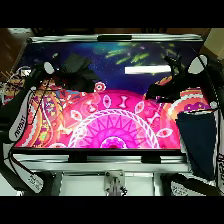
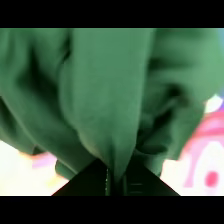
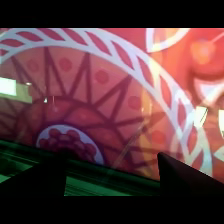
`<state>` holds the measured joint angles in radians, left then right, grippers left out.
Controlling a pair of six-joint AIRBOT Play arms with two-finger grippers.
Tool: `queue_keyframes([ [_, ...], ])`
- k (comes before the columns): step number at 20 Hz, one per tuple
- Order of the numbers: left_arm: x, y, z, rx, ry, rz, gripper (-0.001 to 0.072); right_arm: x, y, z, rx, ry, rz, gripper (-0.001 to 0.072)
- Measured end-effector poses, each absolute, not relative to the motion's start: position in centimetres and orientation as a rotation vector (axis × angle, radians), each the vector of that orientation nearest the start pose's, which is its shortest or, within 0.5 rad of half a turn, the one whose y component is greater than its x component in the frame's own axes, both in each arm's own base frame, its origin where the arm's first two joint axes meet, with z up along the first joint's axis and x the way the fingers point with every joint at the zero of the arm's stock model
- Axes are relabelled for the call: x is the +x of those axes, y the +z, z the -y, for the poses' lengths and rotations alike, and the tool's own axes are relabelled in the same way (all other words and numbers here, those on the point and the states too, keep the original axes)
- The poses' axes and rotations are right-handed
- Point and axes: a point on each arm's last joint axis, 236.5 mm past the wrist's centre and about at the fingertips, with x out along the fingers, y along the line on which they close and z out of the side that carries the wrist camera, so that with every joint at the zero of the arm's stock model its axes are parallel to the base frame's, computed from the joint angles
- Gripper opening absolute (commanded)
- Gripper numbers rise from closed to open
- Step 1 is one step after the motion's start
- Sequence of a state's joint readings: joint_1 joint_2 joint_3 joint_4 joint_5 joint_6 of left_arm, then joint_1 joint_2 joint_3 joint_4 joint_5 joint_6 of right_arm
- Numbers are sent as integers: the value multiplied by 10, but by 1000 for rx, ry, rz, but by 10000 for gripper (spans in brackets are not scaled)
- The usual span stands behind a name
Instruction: Fold the shirts.
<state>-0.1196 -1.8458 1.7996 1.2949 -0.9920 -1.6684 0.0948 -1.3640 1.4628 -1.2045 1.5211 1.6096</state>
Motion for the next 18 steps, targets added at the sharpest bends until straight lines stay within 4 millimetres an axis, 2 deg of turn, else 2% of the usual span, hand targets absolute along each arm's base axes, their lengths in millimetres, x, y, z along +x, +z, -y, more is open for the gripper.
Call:
queue_keyframes([
  [1,565,40,132,-254,-236,-1005,40,356,79,-121,237,354,-1436,662],
  [2,563,85,142,-223,-281,-930,40,351,85,-122,232,368,-1435,662],
  [4,543,185,165,-175,-367,-753,40,341,104,-119,208,379,-1394,662],
  [6,498,281,193,-149,-469,-583,41,329,132,-109,166,361,-1315,663],
  [7,467,328,207,-138,-526,-493,41,323,147,-104,146,347,-1266,662],
  [8,434,365,218,-126,-576,-419,40,316,164,-98,130,329,-1209,662],
  [9,404,390,224,-116,-616,-372,40,309,181,-93,127,306,-1151,662],
  [10,377,407,226,-102,-639,-344,40,303,195,-89,131,289,-1102,662],
  [11,353,415,224,-94,-650,-340,40,297,206,-86,138,276,-1062,662],
  [12,337,411,218,-81,-641,-368,41,289,215,-85,147,271,-1036,662],
  [13,327,397,211,-69,-616,-422,41,282,218,-85,157,267,-1028,662],
  [15,321,345,204,-72,-558,-586,41,269,209,-87,171,272,-1053,663],
  [17,320,280,209,-78,-522,-747,42,259,181,-98,173,298,-1121,662],
  [18,318,239,216,-76,-510,-833,42,254,162,-105,168,315,-1163,663],
])
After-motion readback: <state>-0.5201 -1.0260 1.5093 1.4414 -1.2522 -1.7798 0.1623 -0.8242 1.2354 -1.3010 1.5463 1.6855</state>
